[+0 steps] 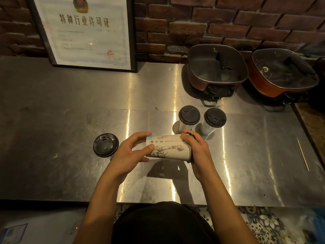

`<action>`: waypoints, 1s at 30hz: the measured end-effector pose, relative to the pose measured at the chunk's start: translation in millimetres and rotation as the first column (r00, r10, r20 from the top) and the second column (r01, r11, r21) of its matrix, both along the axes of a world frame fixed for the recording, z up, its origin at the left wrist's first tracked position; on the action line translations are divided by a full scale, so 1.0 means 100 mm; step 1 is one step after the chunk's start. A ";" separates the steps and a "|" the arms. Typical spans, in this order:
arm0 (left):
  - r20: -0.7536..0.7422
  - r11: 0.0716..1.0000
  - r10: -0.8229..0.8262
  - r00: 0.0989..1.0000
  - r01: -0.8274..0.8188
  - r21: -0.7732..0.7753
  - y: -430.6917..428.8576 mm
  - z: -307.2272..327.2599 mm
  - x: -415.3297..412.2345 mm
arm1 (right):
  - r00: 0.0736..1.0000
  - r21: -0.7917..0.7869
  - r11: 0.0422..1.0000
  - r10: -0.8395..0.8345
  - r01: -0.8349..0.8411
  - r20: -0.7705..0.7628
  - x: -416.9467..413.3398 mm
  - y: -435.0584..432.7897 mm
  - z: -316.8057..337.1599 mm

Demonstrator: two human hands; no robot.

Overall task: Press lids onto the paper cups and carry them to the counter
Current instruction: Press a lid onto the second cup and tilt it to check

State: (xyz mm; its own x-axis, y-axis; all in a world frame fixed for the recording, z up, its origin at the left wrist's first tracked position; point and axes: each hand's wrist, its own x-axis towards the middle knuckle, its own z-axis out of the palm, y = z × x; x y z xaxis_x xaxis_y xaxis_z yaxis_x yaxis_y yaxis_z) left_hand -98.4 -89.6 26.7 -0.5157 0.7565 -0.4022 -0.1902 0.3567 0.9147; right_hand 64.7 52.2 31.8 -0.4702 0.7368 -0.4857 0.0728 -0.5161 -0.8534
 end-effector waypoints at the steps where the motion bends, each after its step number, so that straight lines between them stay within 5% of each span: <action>1: 0.003 1.000 0.009 1.000 -0.009 -0.015 0.01 0.00 0.00 | 1.000 -0.005 1.000 -0.003 0.003 0.000 0.00 0.00 0.00; 30: -0.011 0.997 0.009 1.000 -0.010 -0.076 0.04 0.07 -0.01 | 1.000 0.033 0.999 -0.014 0.014 -0.011 0.00 0.02 -0.01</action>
